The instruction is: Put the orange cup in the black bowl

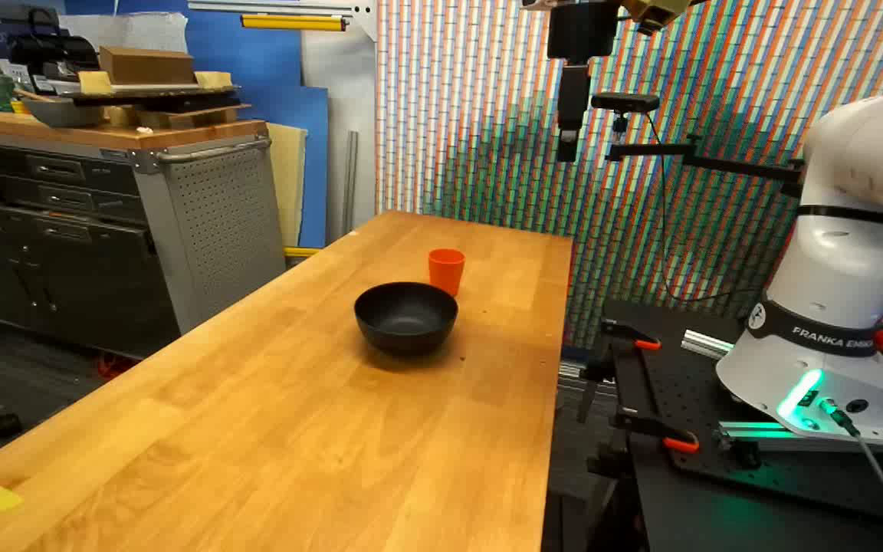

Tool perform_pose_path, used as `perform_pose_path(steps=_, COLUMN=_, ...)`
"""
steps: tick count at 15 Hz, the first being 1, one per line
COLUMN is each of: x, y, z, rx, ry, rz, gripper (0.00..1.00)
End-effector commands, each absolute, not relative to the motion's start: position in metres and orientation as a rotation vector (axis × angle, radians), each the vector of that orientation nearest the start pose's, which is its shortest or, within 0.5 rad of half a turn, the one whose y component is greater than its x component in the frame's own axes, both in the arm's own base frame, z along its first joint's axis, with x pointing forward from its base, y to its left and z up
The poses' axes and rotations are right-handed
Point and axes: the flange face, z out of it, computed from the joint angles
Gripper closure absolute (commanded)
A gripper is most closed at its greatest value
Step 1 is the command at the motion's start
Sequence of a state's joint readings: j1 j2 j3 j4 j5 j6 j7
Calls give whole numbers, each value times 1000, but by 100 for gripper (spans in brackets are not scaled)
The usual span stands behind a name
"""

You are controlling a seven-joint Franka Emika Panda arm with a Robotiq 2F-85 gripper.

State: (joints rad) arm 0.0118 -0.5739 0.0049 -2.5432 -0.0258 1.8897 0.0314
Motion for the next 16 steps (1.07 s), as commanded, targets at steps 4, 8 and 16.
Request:
perform_pose_path(steps=4, x=363, y=4, z=457, rx=-3168, ry=11, rz=125, gripper=0)
perform_pose_path(steps=8, x=363, y=4, z=457, rx=-3168, ry=11, rz=125, gripper=0)
perform_pose_path(steps=16, x=374, y=15, z=446, rx=-3251, ry=-47, rz=92, gripper=0)
